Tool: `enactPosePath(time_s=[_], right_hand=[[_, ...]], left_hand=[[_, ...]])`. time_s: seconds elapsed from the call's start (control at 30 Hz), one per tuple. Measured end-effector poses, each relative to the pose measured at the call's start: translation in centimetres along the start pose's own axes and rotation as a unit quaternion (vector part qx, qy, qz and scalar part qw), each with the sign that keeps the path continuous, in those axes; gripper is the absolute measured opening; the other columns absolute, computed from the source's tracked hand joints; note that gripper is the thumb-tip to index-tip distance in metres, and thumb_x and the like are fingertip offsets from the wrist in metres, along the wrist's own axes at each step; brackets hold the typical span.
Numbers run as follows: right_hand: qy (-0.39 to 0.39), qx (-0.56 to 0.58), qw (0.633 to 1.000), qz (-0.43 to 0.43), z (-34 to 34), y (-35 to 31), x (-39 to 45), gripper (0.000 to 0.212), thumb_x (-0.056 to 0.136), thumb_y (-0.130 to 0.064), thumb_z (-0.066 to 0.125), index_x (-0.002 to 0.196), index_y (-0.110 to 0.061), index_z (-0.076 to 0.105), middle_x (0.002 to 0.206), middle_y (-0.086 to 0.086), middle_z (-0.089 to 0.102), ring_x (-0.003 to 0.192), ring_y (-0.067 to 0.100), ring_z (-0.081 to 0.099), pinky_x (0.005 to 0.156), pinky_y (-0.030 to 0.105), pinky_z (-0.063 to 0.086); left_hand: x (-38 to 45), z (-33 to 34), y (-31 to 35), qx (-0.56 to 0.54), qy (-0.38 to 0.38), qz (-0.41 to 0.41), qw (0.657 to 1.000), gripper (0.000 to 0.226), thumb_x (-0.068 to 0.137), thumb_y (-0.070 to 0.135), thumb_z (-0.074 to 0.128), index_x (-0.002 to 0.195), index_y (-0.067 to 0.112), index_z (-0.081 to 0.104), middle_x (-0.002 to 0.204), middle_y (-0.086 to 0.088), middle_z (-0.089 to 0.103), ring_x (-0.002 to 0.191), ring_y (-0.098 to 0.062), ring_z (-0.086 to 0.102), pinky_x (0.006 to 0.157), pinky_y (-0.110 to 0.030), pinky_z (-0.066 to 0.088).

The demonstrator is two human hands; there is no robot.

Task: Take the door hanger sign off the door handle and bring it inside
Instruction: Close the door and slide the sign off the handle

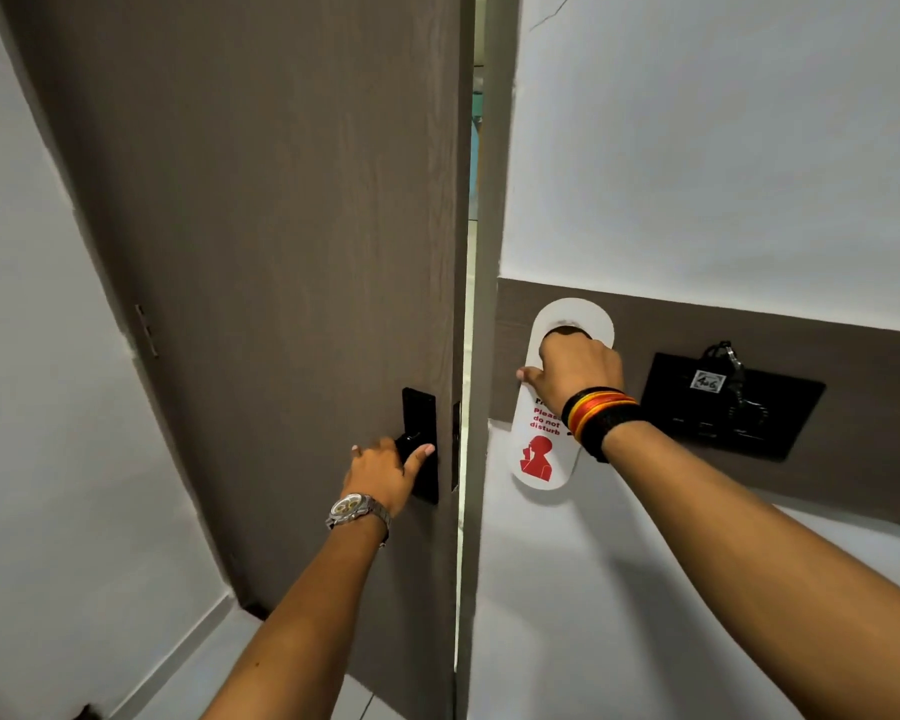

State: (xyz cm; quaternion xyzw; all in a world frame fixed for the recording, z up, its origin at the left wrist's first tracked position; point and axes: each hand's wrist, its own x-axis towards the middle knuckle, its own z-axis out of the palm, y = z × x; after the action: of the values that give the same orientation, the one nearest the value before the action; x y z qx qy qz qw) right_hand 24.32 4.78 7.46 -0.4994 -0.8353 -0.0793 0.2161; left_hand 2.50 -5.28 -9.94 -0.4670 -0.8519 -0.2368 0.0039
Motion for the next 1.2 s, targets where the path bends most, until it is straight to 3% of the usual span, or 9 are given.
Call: enactPosePath(time_s=[0.1, 0.37, 0.63, 0.87, 1.0, 1.2], right_hand=[[0.002, -0.001, 1.0, -0.003, 0.5, 0.1, 0.2, 0.04, 0.089, -0.049, 0.068, 0.081, -0.012, 0.054, 0.078, 0.006, 0.056, 0.065, 0.025, 0.056, 0.061, 0.033, 0.046], [0.005, -0.001, 1.0, -0.002, 1.1, 0.3, 0.8, 0.042, 0.088, -0.051, 0.068, 0.078, -0.013, 0.053, 0.078, 0.006, 0.058, 0.064, 0.025, 0.055, 0.061, 0.032, 0.044], [-0.001, -0.006, 1.0, -0.012, 1.2, 0.6, 1.0, 0.046, 0.088, -0.052, 0.068, 0.071, -0.013, 0.051, 0.074, 0.005, 0.053, 0.064, 0.026, 0.055, 0.061, 0.033, 0.043], [-0.003, -0.009, 1.0, -0.02, 1.2, 0.7, 1.1, 0.056, 0.087, -0.053, 0.068, 0.056, -0.019, 0.036, 0.059, -0.003, 0.037, 0.06, 0.024, 0.053, 0.059, 0.032, 0.04], [-0.004, -0.002, 1.0, -0.02, 1.2, 0.7, 1.1, 0.056, 0.088, -0.053, 0.068, 0.056, -0.019, 0.036, 0.063, 0.0, 0.046, 0.061, 0.024, 0.054, 0.059, 0.032, 0.04], [-0.005, 0.0, 1.0, -0.02, 1.2, 0.7, 1.0, 0.056, 0.088, -0.053, 0.068, 0.056, -0.019, 0.037, 0.062, -0.001, 0.042, 0.061, 0.024, 0.052, 0.06, 0.032, 0.038]], left_hand=[[1.7, 0.8, 0.8, 0.017, 0.001, 0.008, 1.0, 0.083, 0.091, 0.077, 0.024, 0.105, 0.002, 0.058, 0.095, -0.021, 0.071, 0.112, -0.047, 0.062, 0.12, -0.054, 0.028], [3.7, 2.1, 2.6, 0.037, -0.009, -0.001, 0.999, 0.079, 0.094, 0.073, 0.023, 0.104, 0.003, 0.058, 0.095, -0.018, 0.071, 0.104, -0.039, 0.067, 0.123, -0.054, 0.018], [5.5, 2.7, 3.5, 0.072, -0.032, -0.004, 0.997, 0.082, 0.095, 0.073, 0.02, 0.109, 0.003, 0.059, 0.103, -0.016, 0.071, 0.107, -0.036, 0.067, 0.123, -0.055, 0.021], [5.9, 2.8, 4.1, 0.059, -0.038, -0.015, 0.997, 0.083, 0.096, 0.072, 0.021, 0.117, 0.001, 0.058, 0.109, -0.019, 0.071, 0.113, -0.038, 0.065, 0.124, -0.054, 0.018], [6.3, 2.8, 4.4, 0.06, -0.041, -0.014, 0.997, 0.082, 0.096, 0.071, 0.021, 0.117, 0.001, 0.058, 0.107, -0.018, 0.072, 0.112, -0.038, 0.067, 0.124, -0.055, 0.017], [6.4, 2.8, 4.5, 0.109, -0.026, 0.006, 0.994, 0.081, 0.096, 0.071, 0.022, 0.118, 0.001, 0.057, 0.114, -0.019, 0.07, 0.114, -0.038, 0.065, 0.123, -0.055, 0.017]])
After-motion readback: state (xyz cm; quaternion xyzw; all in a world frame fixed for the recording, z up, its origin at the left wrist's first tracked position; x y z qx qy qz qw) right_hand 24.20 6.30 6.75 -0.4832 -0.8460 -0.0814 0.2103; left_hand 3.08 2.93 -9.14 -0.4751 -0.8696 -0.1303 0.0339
